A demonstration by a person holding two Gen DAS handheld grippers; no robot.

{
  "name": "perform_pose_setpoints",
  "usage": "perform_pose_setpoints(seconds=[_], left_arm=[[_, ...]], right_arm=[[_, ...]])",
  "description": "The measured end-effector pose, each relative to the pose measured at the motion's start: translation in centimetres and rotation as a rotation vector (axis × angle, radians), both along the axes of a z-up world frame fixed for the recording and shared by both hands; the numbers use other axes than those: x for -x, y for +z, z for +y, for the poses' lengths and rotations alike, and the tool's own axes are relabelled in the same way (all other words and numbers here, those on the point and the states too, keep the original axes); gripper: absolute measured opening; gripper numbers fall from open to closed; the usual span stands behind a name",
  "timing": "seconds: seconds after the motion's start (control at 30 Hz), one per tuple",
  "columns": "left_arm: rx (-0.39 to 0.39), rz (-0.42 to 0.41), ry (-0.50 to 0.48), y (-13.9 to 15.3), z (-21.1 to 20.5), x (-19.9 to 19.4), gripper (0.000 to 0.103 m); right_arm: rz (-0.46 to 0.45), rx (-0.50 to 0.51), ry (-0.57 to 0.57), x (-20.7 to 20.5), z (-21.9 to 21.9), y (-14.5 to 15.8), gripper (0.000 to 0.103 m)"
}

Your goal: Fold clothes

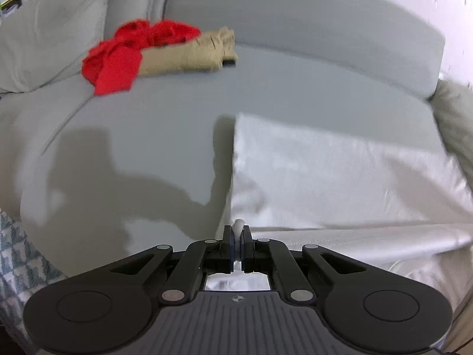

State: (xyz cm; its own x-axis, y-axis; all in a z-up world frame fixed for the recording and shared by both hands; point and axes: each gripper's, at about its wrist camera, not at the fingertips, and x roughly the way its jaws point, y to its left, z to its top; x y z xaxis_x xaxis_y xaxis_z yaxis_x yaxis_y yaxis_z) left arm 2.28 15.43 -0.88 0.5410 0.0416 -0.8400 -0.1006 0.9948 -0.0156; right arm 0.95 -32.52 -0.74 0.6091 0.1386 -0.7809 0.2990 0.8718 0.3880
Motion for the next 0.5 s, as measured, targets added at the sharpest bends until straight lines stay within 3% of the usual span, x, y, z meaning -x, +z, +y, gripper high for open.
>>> perform_pose_setpoints(seconds=[0.13, 0.2, 0.27, 0.33, 0.37, 0.5], left_arm=[[-0.074, 0.031, -0.017, -1.7, -1.1, -0.4, 0.006], [-0.087, 0.035, -0.011, -1.3, -1.0, -0.2, 0.019], [-0.075, 0.031, 0.026, -0.3, -0.2, 0.3, 0.026], [-0.069, -0.022, 0.077, 1.6, 0.9, 1.7, 0.032], [-0.06, -0.053, 0.09, 2.5, 1.5, 2.5, 0.035], [0.035, -0.132, 0.064, 4.5, 2.1, 3.7, 0.026]], right_arm=[[0.063, 0.073, 0.034, -0.6, 1.2, -1.6, 0.003], [0.085, 0.094, 0.047, -0.7, 1.5, -2.1, 0.007], [0.098, 0.092, 0.038, -0.4, 1.4, -1.6, 0.029], [0.08, 0.059, 0.016, 0.3, 0.9, -0.4, 0.044], [0.057, 0.032, 0.009, 0.8, 0.6, 0.5, 0.045], [-0.03, -0.058, 0.033, 2.6, 0.3, 3.6, 0.061]])
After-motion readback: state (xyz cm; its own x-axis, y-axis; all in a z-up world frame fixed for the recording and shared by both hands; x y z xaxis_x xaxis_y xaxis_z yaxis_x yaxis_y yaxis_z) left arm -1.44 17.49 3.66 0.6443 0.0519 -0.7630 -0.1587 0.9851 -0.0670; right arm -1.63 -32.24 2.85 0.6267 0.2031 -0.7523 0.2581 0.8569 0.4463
